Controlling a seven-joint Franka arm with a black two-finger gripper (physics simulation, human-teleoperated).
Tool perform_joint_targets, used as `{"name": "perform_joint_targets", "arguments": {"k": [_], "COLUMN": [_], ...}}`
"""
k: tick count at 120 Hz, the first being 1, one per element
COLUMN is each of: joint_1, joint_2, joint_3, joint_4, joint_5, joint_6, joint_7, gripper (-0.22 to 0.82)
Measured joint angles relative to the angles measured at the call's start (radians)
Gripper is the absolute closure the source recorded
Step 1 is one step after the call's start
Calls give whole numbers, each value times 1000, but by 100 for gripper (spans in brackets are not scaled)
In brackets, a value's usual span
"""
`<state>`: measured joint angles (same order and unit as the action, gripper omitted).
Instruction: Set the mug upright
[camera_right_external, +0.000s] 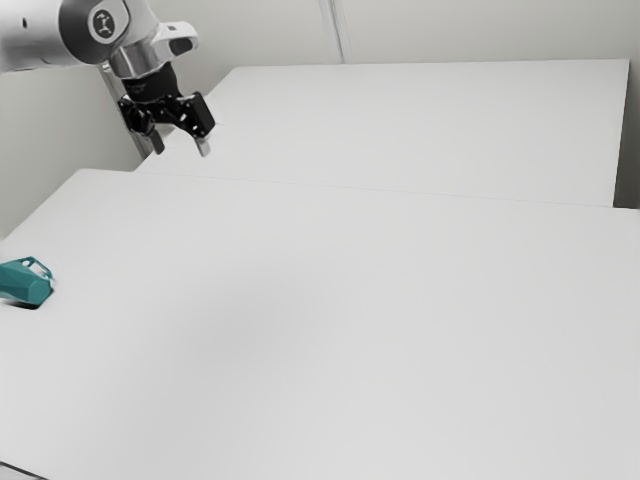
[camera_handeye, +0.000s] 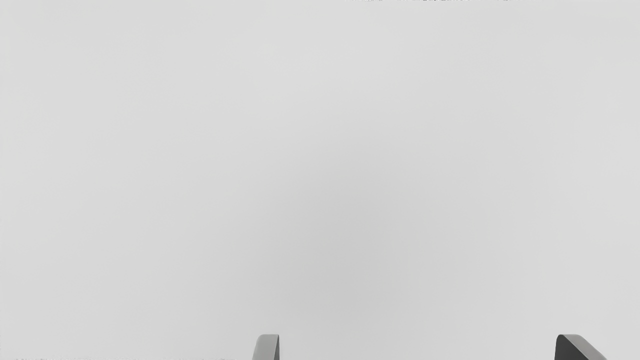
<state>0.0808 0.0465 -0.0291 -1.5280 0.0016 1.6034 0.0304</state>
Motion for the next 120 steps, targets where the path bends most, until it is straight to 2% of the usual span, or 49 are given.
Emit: {"name": "perform_joint_targets", "arguments": {"k": [18, 45, 76, 120], "joint_1": [27, 10, 2, 25], "joint_2": [0, -14, -41, -55], "joint_3": [0, -1, -6, -7], "joint_4": [0, -6, -112, -224], "joint_5": [1, 3, -34, -147], "joint_6": [4, 15, 18, 127], "joint_7": [-9, -17, -34, 251], "gripper": [0, 0, 0, 0]}}
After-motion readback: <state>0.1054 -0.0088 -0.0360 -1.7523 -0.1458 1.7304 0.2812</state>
